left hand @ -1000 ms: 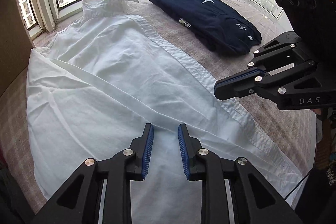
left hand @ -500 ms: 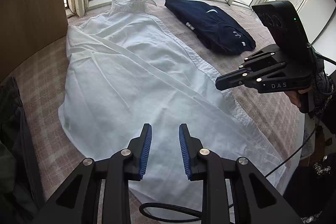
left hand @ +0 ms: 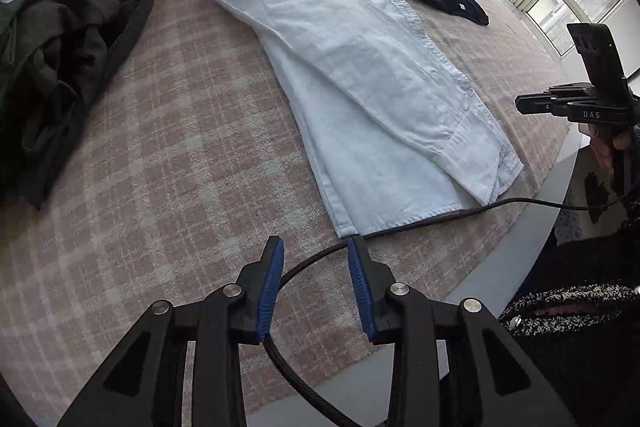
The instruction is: Fold clothes
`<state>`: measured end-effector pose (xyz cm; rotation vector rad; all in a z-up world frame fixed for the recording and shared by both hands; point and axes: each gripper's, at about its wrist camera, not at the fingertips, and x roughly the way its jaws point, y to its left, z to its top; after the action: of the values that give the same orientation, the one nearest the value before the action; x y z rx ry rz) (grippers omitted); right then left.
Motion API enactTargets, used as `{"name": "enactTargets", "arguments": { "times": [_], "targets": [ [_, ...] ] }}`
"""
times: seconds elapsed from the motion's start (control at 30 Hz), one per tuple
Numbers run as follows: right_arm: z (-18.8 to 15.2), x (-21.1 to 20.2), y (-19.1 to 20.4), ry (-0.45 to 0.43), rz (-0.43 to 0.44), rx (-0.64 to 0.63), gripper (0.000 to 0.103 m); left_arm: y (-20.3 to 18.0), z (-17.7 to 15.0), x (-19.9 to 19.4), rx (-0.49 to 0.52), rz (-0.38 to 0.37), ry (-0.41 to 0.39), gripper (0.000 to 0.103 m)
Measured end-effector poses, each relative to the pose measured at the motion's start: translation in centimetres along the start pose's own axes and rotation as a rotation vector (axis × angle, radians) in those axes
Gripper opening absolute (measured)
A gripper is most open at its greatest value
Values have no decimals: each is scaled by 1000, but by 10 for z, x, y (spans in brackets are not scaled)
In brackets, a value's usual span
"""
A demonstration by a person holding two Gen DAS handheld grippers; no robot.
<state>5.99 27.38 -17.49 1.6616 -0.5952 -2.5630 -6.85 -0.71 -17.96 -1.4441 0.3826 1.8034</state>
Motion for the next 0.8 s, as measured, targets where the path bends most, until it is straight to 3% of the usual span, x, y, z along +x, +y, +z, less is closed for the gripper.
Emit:
{"name": "enactTargets", "arguments": {
  "times": [0.13, 0.23, 0.37, 0.47, 0.67, 0.77, 0.8],
  "targets": [
    [2, 24, -18, -6, -98, 103, 21, 0, -1, -5, 1, -5, -55, 35],
    [-4, 31, -30, -14, -88, 219, 22, -3, 17, 15, -18, -58, -69, 35],
    [-12, 32, -27, -39, -78, 272, 34, -9, 29, 37, -56, -90, -48, 35],
    [-17, 35, -17, -31, -142, 237, 38, -13, 35, 51, -87, -104, -28, 39],
    [-19, 47, 17, 21, -274, 91, 43, -28, 35, 57, -31, -40, -33, 45],
    [-19, 54, 34, 40, -327, 7, 40, -38, 30, 59, 12, 1, -50, 45],
    [-19, 56, 38, 36, -331, -13, 33, -40, 28, 59, 34, 11, -58, 45]
  ]
}}
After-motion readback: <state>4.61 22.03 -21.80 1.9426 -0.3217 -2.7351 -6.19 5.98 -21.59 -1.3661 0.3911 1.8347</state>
